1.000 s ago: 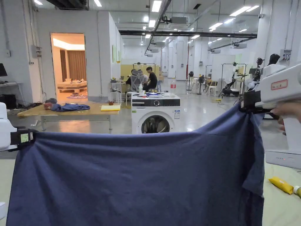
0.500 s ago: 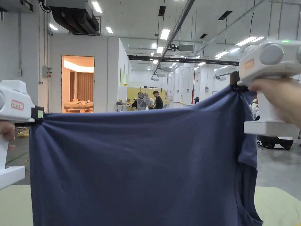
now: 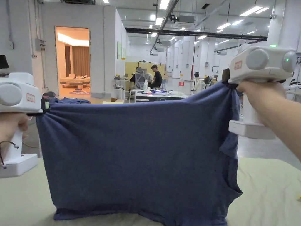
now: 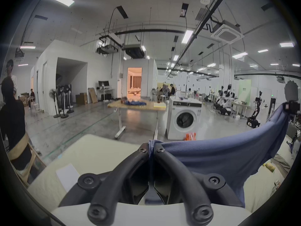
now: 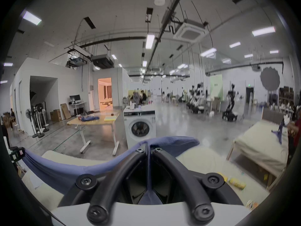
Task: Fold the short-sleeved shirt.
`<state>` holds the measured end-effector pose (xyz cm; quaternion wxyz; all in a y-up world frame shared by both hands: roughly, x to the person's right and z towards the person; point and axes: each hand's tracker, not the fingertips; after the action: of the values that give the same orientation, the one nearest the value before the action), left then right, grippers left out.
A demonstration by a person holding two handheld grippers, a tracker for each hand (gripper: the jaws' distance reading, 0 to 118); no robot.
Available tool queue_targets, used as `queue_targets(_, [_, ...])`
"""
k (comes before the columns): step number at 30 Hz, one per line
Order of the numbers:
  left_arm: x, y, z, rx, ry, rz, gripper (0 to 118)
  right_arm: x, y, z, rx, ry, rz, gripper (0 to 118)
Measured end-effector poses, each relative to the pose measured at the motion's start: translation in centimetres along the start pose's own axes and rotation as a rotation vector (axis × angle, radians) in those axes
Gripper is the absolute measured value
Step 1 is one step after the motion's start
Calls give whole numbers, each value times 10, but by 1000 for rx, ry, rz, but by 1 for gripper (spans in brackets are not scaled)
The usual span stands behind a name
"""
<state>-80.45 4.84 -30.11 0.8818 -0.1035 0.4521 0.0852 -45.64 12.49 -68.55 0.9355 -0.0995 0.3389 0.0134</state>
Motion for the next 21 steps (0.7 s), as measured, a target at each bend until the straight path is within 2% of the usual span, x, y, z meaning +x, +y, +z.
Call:
queue_targets(2, [-2, -49, -5, -57, -3, 11, 0, 7, -60, -7, -82, 2, -1, 0])
queue_targets(4, [-5, -106, 2, -142, -36, 78, 0, 20, -127, -8, -179, 18, -29, 0])
queue_targets(9, [-17, -242, 53, -337, -82, 73, 0, 64, -297, 37, -432, 19, -84, 0])
queue_targets(10, [-26, -263, 61, -373, -80, 59, 0, 73, -324, 54, -465, 11, -61, 0])
queue_targets(12, [-32, -297, 88, -437, -83, -41, 0, 90, -366, 88, -547, 38, 53, 0])
queue_targets(16, [-52, -339, 164, -470, -155, -57, 0, 124, -409, 174, -593, 103, 19, 0])
queue_targets(19, [-70, -357, 219, -496, -194, -81, 0, 141, -418, 242, -600, 143, 17, 0])
queue_targets(21, [-79, -368, 253, -497, -218, -179, 0, 151, -423, 281, -607, 150, 13, 0])
